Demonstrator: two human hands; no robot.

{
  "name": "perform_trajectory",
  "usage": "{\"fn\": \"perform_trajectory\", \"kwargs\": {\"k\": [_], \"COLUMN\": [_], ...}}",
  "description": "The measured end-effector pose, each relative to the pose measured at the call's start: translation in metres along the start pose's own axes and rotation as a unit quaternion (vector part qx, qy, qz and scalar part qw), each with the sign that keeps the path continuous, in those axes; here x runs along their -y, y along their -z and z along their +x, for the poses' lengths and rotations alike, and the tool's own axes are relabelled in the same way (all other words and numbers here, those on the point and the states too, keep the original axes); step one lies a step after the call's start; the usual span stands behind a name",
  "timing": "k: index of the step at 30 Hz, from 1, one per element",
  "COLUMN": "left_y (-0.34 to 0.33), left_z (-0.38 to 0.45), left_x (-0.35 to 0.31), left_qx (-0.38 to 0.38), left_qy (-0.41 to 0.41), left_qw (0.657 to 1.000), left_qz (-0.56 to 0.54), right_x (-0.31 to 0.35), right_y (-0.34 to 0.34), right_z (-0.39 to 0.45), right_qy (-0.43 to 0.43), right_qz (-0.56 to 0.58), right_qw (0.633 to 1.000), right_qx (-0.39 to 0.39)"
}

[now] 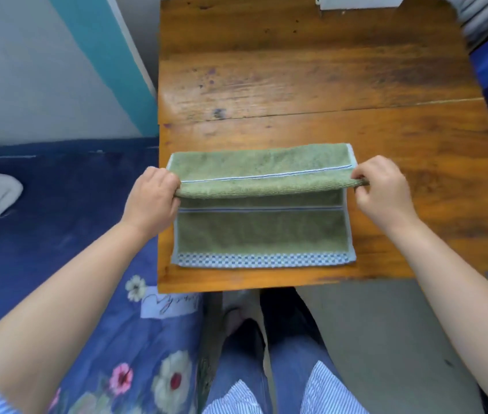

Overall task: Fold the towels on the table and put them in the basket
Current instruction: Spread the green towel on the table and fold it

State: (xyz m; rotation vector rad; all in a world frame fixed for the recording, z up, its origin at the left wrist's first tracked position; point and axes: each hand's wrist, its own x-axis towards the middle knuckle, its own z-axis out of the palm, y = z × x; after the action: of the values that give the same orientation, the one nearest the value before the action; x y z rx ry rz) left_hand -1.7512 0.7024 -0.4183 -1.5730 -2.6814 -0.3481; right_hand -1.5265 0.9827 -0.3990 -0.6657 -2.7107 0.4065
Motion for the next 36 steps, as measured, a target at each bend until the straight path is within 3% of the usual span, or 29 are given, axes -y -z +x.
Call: {"fn": "perform_trajectory", "kwargs": {"k": [6, 14, 17, 21, 24, 29, 36], "left_y": [0.008, -0.012, -0.019, -0.023, -0.025, -0.033, -0.027], "left_z": [-0.042, -0.076, -0.089, -0.097, -0.099, -0.104, -0.093], "left_x": [-0.012, -0.012, -0.013, -0.017, -0.018, -0.012, -0.028], "left_qx": [0.064, -0.024, -0.007, 0.122, 0.159, 0.125, 0.048], "left_qy": [-0.101, -0.198, -0.177, -0.110, -0.094, -0.106, -0.059], "left_qw": [0.992, 0.978, 0.979, 0.978, 0.975, 0.977, 0.994], "left_qz": [0.050, 0.066, 0.098, 0.128, 0.124, 0.135, 0.081], "right_x": [0.008, 0.005, 0.006, 0.005, 0.004, 0.006, 0.017], "right_y": [0.003, -0.009, -0.012, -0.022, -0.028, -0.033, -0.029], "right_z": [-0.063, -0.097, -0.106, -0.112, -0.115, -0.124, -0.131], "right_qy": [0.012, 0.021, 0.023, 0.007, -0.003, -0.003, -0.007], "right_qz": [0.008, -0.002, -0.017, -0.025, -0.046, -0.083, -0.101], "right_qw": [1.000, 1.000, 0.999, 0.999, 0.998, 0.992, 0.994], "right_qx": [0.019, 0.009, 0.018, 0.031, 0.051, 0.099, 0.048]}}
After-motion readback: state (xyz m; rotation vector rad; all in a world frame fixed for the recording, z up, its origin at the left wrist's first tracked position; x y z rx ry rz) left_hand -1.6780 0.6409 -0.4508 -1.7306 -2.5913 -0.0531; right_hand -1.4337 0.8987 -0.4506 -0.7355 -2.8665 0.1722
